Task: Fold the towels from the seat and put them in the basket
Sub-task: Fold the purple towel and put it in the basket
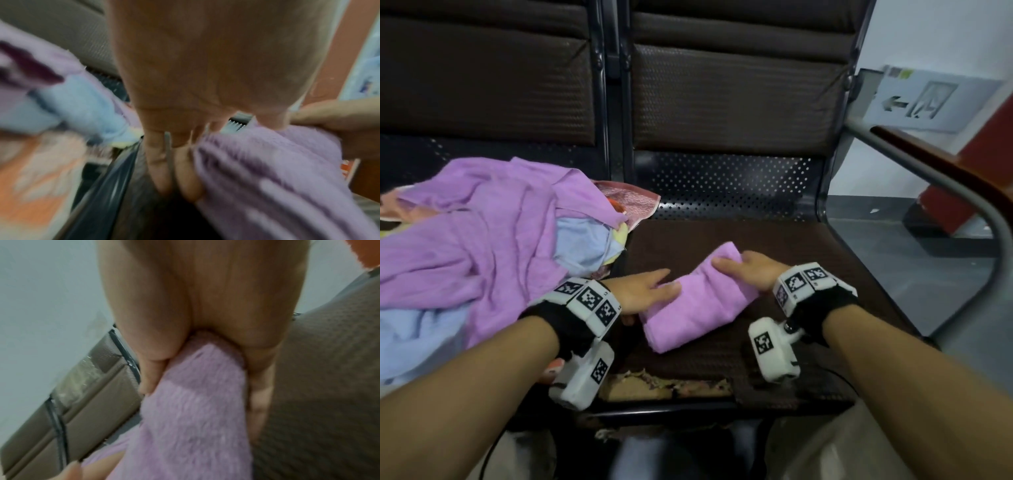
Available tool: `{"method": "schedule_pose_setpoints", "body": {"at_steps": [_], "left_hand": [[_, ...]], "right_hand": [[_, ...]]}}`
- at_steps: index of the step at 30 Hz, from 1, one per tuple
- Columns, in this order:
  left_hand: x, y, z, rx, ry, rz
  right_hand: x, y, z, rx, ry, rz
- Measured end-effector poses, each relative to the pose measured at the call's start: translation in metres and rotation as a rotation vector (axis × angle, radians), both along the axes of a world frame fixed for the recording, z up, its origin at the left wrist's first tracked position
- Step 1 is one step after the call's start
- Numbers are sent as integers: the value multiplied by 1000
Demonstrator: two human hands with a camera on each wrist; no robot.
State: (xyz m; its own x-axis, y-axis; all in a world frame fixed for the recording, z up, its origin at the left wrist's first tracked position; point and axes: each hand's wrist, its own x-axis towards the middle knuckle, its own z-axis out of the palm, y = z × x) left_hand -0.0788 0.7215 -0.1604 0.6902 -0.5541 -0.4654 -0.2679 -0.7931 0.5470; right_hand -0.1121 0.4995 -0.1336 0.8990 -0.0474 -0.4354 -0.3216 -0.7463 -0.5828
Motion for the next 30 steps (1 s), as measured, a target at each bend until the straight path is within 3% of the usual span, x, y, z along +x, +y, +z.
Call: {"method": "schedule_pose_setpoints", "body": {"at_steps": [3, 5, 8, 11, 15, 18, 21, 26, 30], "left_hand": [[-2, -7, 31, 70, -187, -82], [-5, -15, 58, -146, -313, -118], [-14, -25, 90, -486, -256, -93], [-24, -30, 112, -455, -248, -18], [-45, -41, 131, -400, -174, -46], [-67, -61, 150, -378, -205, -74], [-89, -95, 170, -356, -339, -75], [-129, -172, 189, -227, -494, -302], [-172, -240, 171, -107, -496, -494]], "right_hand": [[-4, 10, 40, 177, -247, 89], [-11, 16, 66, 240, -369, 97], [-27, 17, 105, 231, -505, 171], [-50, 6, 142, 193, -629, 193], [-86, -24, 166, 224, -782, 42], [-117, -53, 169, 233, -875, -94], [-150, -85, 164, 293, -966, -273], [-214, -145, 138, 267, -1065, -541], [-283, -197, 99, 229, -1030, -709]]}}
